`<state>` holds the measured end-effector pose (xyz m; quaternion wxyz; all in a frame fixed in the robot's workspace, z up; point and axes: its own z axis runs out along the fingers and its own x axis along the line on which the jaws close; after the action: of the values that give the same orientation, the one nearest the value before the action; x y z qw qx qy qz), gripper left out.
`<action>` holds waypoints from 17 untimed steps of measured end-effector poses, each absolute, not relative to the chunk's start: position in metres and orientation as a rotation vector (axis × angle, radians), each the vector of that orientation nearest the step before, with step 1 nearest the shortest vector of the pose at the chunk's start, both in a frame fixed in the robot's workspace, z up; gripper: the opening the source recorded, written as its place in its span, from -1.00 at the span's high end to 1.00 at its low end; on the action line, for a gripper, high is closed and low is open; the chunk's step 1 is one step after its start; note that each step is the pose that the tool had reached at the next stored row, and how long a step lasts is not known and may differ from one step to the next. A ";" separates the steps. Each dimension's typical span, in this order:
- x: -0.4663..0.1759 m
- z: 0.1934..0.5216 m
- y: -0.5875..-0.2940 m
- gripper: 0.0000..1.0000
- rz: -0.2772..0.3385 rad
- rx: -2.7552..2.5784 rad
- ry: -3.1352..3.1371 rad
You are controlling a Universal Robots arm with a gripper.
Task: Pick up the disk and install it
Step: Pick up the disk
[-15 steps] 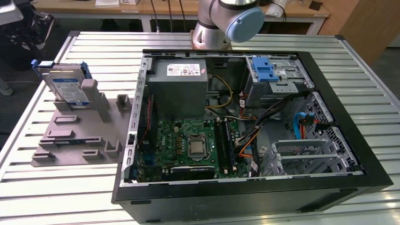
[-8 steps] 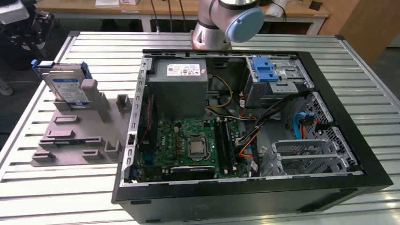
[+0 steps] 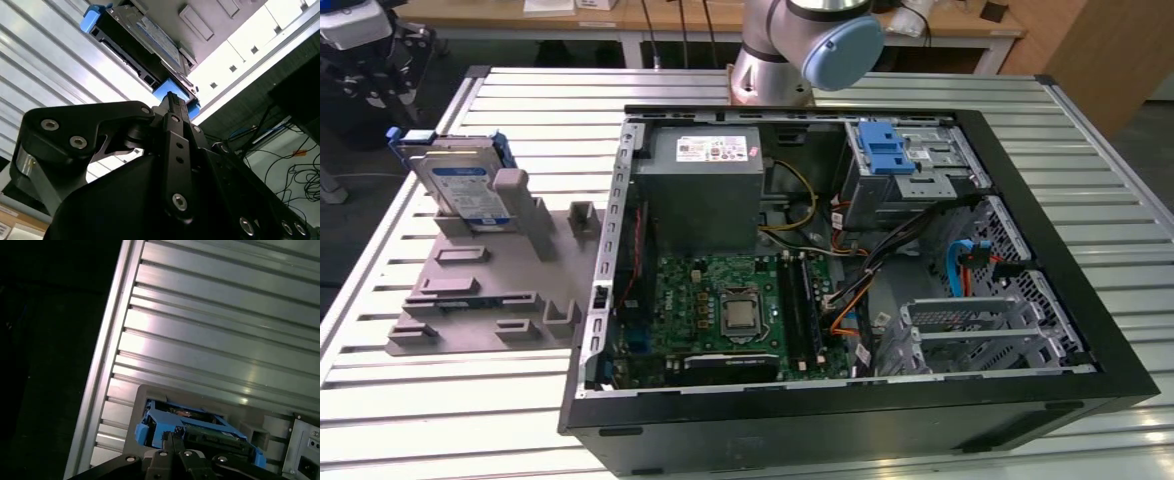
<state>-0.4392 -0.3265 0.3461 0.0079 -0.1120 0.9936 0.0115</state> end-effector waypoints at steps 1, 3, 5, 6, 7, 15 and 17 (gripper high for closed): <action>-0.439 0.346 -0.326 0.79 0.036 -0.350 3.106; -0.439 0.346 -0.326 0.79 0.036 -0.351 3.106; -0.439 0.346 -0.326 0.79 0.036 -0.352 3.106; -0.439 0.346 -0.326 0.79 0.036 -0.358 3.105; -0.439 0.346 -0.326 0.79 0.036 -0.369 3.104; -0.439 0.346 -0.326 0.79 0.037 -0.581 3.073; -0.439 0.346 -0.326 0.79 0.038 -0.638 3.062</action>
<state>-0.4392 -0.3264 0.3460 0.0068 -0.2039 0.9789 0.0120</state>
